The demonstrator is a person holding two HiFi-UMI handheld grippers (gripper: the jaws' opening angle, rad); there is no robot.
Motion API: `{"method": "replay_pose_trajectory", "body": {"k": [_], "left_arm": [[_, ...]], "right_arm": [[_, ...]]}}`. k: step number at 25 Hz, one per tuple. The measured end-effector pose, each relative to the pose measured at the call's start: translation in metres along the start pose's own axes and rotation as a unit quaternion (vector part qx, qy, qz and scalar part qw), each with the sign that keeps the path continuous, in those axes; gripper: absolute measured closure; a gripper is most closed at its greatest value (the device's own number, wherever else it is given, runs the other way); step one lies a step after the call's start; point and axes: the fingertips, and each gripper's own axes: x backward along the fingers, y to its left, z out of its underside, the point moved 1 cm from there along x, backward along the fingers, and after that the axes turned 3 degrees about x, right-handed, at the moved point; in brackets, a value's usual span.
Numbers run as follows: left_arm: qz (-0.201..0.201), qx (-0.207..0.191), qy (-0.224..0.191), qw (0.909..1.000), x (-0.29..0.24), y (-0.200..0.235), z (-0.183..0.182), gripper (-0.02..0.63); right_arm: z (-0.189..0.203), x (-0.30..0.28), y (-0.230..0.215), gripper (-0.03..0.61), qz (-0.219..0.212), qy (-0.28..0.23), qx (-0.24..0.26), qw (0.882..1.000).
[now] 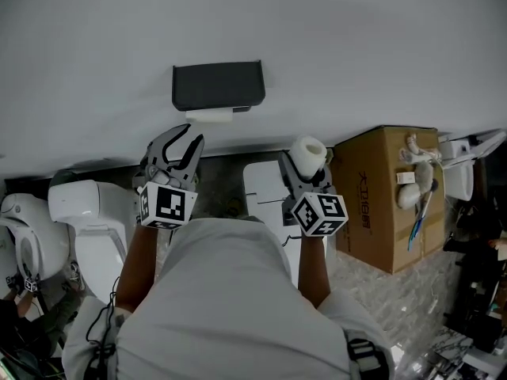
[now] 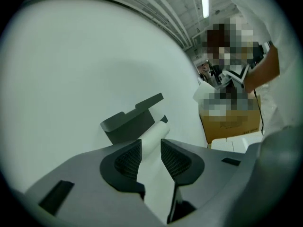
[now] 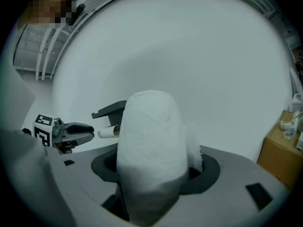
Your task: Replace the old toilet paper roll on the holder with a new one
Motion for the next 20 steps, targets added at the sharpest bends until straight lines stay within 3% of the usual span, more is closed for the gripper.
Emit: {"method": "replay_pose_trajectory", "body": {"k": [4,10,16,20], "left_arm": [[0.001,-0.08,0.03,0.9964,-0.01,-0.007,-0.001,0.466],[-0.007,-0.137,0.056,0.989,-0.025,-0.012,-0.003,0.446],[-0.024,-0.216,0.087,0.9722,-0.037,-0.015,0.0,0.417],[-0.034,-0.247,0.1,0.9632,-0.047,-0.015,0.0,0.408]], "right_arm": [[-0.003,-0.002,-0.009,0.268,-0.004,-0.003,0.0,1.0],[-0.006,-0.005,-0.022,0.269,-0.009,-0.004,-0.003,1.0],[-0.002,-0.003,-0.033,0.268,-0.011,-0.004,-0.01,1.0],[-0.002,0.0,-0.043,0.268,-0.006,-0.006,-0.018,1.0]]}}
